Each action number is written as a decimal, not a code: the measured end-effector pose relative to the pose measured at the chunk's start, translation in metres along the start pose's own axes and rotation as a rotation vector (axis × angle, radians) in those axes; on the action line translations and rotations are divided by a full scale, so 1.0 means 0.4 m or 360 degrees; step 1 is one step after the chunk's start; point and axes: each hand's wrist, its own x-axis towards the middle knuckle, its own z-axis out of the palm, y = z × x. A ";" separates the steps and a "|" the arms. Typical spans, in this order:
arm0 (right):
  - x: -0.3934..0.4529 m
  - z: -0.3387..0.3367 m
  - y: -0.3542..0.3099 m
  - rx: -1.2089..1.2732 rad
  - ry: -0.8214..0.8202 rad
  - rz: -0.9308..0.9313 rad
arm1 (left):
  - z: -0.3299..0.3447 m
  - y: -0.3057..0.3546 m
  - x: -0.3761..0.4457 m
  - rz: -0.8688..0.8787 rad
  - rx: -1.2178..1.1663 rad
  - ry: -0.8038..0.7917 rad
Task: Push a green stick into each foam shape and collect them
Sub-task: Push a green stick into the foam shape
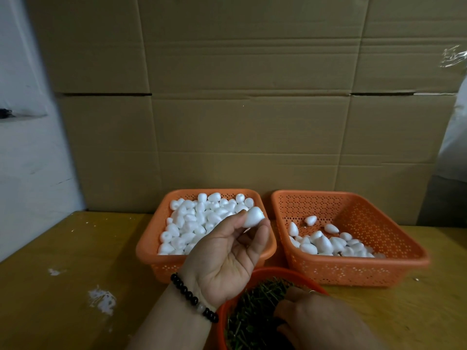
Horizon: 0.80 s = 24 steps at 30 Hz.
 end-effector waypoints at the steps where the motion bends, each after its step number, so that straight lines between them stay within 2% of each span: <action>1: 0.000 -0.002 -0.001 0.0000 -0.0002 0.0005 | 0.000 0.000 0.002 0.0006 -0.0010 0.0027; 12: -0.011 -0.030 -0.008 0.0098 0.0036 0.0107 | -0.004 -0.003 0.008 -0.0011 -0.0156 0.0145; 24: -0.015 -0.046 -0.003 0.0104 0.0000 0.0050 | -0.018 -0.017 0.015 0.0030 0.0198 0.0265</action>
